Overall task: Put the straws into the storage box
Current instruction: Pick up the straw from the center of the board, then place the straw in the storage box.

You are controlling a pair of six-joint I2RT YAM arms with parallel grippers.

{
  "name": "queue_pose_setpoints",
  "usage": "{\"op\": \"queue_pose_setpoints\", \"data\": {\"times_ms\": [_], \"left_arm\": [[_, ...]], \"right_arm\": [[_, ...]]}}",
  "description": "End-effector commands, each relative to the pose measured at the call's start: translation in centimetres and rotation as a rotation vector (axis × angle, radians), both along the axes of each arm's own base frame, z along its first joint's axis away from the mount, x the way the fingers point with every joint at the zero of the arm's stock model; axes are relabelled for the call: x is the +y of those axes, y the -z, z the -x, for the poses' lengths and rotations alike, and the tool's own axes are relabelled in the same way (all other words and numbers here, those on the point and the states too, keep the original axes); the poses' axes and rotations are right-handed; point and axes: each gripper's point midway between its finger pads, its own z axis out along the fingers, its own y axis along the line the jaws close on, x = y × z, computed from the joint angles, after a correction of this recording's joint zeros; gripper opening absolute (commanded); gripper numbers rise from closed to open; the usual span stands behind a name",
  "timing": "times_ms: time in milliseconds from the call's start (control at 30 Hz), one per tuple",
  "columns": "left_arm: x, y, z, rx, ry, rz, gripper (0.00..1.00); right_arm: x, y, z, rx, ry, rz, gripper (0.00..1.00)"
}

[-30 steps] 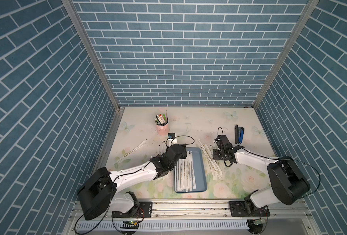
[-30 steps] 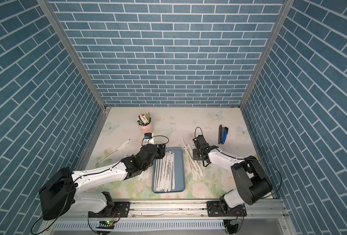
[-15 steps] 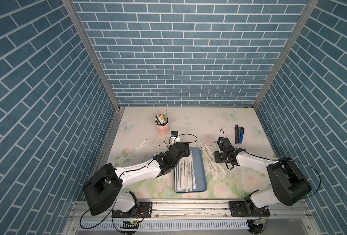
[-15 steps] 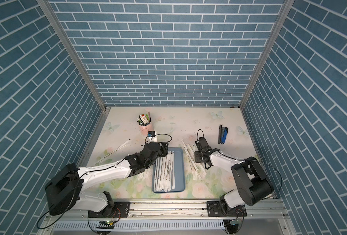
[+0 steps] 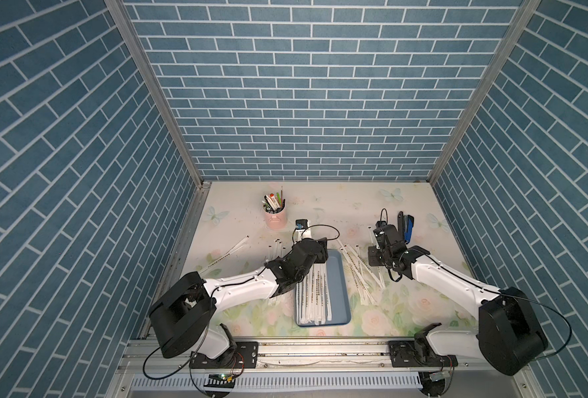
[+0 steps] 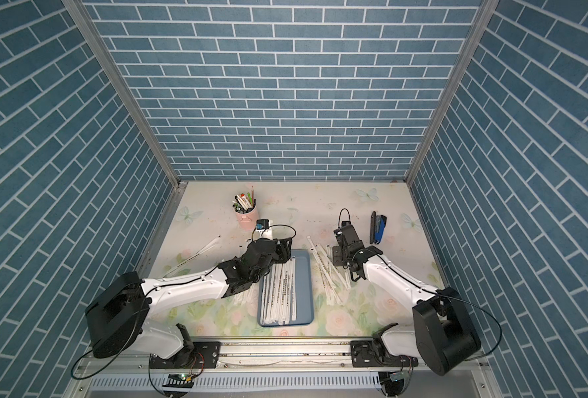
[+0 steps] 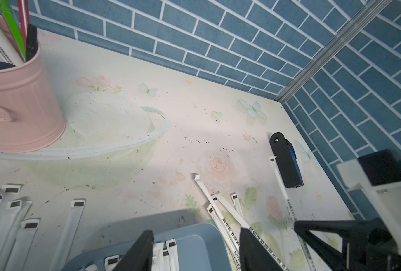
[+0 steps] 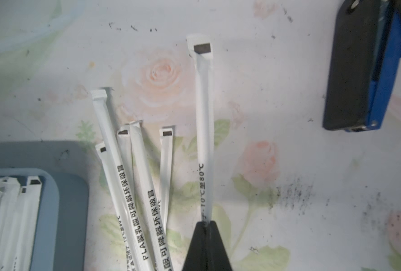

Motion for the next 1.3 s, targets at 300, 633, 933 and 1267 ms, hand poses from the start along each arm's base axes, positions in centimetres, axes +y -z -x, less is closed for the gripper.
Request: {"op": "queue_pose_setpoints", "data": {"times_ms": [300, 633, 933, 1267], "left_arm": [[-0.5, -1.5, 0.3, -0.059, 0.026, 0.061, 0.61], [1.2, -1.3, 0.9, -0.062, -0.006, 0.042, 0.61], [2.7, -1.0, 1.4, -0.068, -0.034, 0.026, 0.61], [4.9, -0.6, 1.9, -0.067, -0.078, 0.0, 0.61]], "right_arm": [[-0.3, -6.3, -0.1, -0.08, -0.02, 0.017, 0.03], [6.2, -7.5, 1.3, -0.044, -0.122, -0.209, 0.03], [11.7, -6.0, 3.3, 0.003, -0.189, -0.268, 0.03], [13.6, -3.2, 5.4, 0.039, -0.154, -0.306, 0.02]]}}
